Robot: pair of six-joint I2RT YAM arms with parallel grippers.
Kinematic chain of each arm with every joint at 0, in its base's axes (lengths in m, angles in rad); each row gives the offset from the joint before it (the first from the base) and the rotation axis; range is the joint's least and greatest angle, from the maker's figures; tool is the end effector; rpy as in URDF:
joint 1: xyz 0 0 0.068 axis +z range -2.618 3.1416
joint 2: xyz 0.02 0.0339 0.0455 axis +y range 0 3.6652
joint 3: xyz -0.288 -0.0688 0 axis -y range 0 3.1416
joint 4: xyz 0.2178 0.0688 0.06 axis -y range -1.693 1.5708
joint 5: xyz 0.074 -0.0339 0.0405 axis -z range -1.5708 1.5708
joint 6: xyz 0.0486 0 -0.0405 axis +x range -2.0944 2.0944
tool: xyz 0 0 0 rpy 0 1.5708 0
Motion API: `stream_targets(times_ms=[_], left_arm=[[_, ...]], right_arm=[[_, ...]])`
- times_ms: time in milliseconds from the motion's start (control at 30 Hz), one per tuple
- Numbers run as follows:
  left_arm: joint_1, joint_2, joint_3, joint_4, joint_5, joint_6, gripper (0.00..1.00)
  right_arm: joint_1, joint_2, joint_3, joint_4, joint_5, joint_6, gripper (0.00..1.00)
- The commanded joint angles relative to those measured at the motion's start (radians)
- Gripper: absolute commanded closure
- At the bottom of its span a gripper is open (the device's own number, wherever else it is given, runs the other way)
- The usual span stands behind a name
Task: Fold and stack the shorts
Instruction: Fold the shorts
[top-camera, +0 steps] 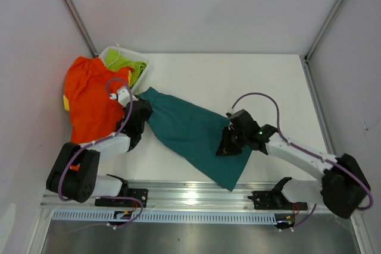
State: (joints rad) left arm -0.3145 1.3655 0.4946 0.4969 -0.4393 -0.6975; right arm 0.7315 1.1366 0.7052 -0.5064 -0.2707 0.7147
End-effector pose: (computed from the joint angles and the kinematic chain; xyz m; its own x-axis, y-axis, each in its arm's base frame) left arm 0.2511 -0.0599 0.2244 -0.2043 -0.5448 -0.8133 -0.2971 0.8261 -0.4788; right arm 0.1351 0.1388 0.2408 -0.9522 -0.0061 -0.3055 -0.1818 0.8148 0.5505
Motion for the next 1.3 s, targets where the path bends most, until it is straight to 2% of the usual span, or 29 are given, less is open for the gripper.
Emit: stream_targets(times_ms=[0, 33, 133, 300, 533, 667, 900, 1033, 1167, 1267], left_arm=[[-0.005, -0.118, -0.053, 0.18, 0.034, 0.053, 1.0], [-0.005, -0.138, -0.062, 0.186, 0.036, 0.067, 1.0], [-0.008, -0.213, -0.073, 0.167, 0.036, 0.087, 1.0], [-0.012, -0.298, -0.087, 0.134, 0.022, 0.113, 1.0], [-0.018, -0.315, -0.114, 0.154, 0.036, 0.116, 1.0], [-0.034, -0.328, -0.123, 0.163, 0.042, 0.115, 1.0], [-0.067, -0.394, -0.128, 0.163, 0.048, 0.15, 1.0], [-0.109, -0.454, -0.148, 0.178, 0.071, 0.168, 1.0], [-0.175, -0.509, -0.18, 0.216, 0.082, 0.239, 1.0], [-0.212, -0.542, -0.202, 0.221, 0.067, 0.266, 1.0]], right_arm=[[-0.018, 0.166, 0.097, 0.224, -0.113, -0.018, 0.92], [-0.015, 0.198, 0.111, 0.251, -0.127, -0.015, 0.96], [0.003, 0.302, 0.158, 0.35, -0.17, 0.017, 1.0], [0.048, 0.42, 0.215, 0.462, -0.217, 0.054, 1.0], [0.131, 0.59, 0.281, 0.601, -0.262, 0.115, 1.0], [0.155, 0.724, 0.31, 0.651, -0.237, 0.126, 1.0], [0.161, 0.837, 0.31, 0.664, -0.203, 0.114, 1.0], [0.144, 0.874, 0.336, 0.654, -0.234, 0.08, 1.0], [0.126, 0.853, 0.384, 0.588, -0.275, 0.031, 1.0], [0.114, 0.789, 0.427, 0.517, -0.28, -0.009, 0.94]])
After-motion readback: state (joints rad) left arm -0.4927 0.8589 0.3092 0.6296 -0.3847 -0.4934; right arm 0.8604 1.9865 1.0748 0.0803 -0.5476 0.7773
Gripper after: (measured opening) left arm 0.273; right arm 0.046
